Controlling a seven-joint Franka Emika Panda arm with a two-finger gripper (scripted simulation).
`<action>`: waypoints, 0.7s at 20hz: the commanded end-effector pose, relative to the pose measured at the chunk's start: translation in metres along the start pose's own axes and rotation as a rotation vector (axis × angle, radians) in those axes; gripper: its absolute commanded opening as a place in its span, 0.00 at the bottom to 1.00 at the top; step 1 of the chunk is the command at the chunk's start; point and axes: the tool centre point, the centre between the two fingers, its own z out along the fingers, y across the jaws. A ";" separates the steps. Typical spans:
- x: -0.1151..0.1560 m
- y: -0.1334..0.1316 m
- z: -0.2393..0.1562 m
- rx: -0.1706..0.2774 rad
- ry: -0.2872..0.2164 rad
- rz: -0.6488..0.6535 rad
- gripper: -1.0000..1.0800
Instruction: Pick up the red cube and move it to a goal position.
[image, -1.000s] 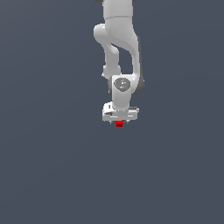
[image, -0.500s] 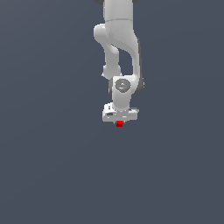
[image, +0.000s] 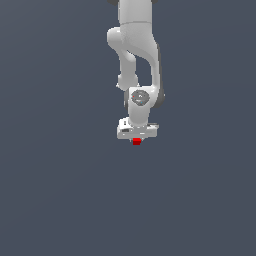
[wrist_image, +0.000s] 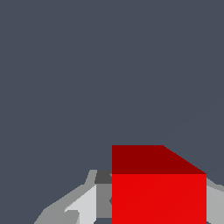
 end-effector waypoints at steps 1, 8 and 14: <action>0.000 0.000 -0.001 0.000 0.000 0.000 0.00; 0.002 0.004 -0.021 0.000 0.000 0.000 0.00; 0.006 0.010 -0.060 0.000 0.000 0.000 0.00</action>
